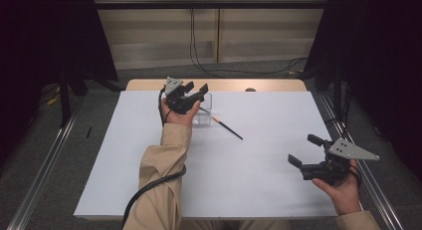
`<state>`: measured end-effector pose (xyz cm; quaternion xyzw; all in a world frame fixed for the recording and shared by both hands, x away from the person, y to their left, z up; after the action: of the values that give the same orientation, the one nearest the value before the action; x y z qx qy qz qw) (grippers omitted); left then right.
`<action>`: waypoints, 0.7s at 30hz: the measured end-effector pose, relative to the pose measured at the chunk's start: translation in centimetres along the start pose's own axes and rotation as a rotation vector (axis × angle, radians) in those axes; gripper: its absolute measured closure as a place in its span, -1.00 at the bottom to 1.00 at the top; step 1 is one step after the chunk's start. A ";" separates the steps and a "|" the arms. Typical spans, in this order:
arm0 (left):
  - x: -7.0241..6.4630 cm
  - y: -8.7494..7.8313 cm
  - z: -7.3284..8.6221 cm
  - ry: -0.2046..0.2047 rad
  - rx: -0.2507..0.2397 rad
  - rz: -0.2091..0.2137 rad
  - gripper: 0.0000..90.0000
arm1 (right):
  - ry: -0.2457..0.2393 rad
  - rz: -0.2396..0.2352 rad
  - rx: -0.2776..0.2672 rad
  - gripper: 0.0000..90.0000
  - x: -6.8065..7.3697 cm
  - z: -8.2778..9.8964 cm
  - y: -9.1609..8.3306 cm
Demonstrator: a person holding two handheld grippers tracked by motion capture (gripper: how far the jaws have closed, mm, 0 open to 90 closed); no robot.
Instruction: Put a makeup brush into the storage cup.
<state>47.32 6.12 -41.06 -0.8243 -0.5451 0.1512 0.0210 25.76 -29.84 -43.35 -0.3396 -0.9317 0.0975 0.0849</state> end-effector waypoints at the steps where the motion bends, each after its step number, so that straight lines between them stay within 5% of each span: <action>1: 0.1 -0.1 0.0 -0.008 0.002 0.005 -0.24 | 0.000 -0.001 0.001 -1.00 0.0 0.0 0.0; 21: 1.4 -2.9 -0.1 0.027 -0.071 0.086 -0.54 | -0.005 -0.012 0.009 -1.00 0.2 0.0 0.4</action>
<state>45.24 8.55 -40.67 -0.8493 -0.5137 0.1213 -0.0073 25.83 -29.38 -43.44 -0.3334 -0.9334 0.1019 0.0846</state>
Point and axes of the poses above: each handheld gripper's, and its own axes: y roughly forward along the jaws, z roughly out of its underside, x roughly to its left, the point moved 4 cm from there along y, roughly forward along the jaws, and after that the axes turned 14 degrees about -z, right-handed, at the moved point
